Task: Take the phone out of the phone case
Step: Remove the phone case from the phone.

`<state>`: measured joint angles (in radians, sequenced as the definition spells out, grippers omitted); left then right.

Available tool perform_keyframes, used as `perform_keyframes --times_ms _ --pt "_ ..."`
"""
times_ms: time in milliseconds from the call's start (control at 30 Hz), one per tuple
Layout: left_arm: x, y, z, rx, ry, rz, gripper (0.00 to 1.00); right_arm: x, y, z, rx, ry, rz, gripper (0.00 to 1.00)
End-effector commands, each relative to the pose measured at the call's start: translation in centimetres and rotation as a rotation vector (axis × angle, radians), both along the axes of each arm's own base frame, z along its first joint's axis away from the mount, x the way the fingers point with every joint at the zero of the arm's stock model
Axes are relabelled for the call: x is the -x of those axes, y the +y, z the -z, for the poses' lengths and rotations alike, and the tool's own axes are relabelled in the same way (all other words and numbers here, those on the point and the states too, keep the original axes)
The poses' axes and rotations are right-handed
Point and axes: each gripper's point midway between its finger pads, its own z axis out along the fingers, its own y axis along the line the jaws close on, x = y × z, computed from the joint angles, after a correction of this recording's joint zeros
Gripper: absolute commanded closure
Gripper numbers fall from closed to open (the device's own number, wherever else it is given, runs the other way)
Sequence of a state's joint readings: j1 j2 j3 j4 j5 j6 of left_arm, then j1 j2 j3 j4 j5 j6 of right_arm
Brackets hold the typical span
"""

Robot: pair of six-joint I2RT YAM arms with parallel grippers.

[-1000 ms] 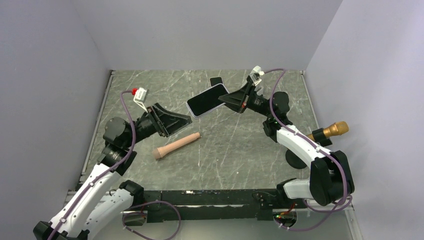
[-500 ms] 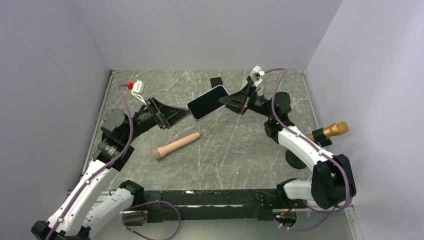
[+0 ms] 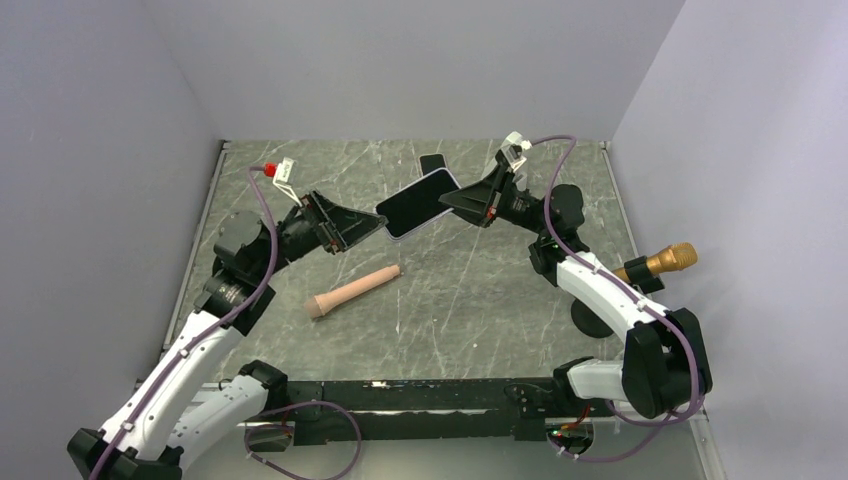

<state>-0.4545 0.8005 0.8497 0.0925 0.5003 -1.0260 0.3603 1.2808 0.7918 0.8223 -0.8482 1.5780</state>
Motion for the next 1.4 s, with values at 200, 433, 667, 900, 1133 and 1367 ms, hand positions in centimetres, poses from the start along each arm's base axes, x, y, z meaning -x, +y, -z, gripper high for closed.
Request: perform_keyframes --times_ms 200,433,667,900,1133,1367 --pt "-0.4 -0.5 -0.4 0.006 -0.014 0.024 0.24 2.0 0.1 -3.4 -0.034 -0.163 -0.074 1.00" --pt "0.5 -0.4 1.8 -0.129 -0.007 0.076 0.33 3.4 0.5 -2.5 0.094 -0.280 -0.164 1.00" --pt "2.5 -1.0 2.7 -0.178 -0.041 0.214 0.50 4.7 0.6 -1.5 0.186 -0.378 -0.284 1.00" --pt "3.5 -1.8 2.9 -0.115 -0.050 0.312 0.69 4.8 0.9 -1.4 0.205 -0.423 -0.343 1.00" --pt "3.1 -2.4 3.2 -0.126 -0.030 0.348 0.78 5.0 1.6 -1.4 0.193 -0.440 -0.407 1.00" --pt "3.1 -2.7 3.1 -0.093 -0.038 0.354 1.00 4.7 2.5 -1.3 0.184 -0.413 -0.415 1.00"
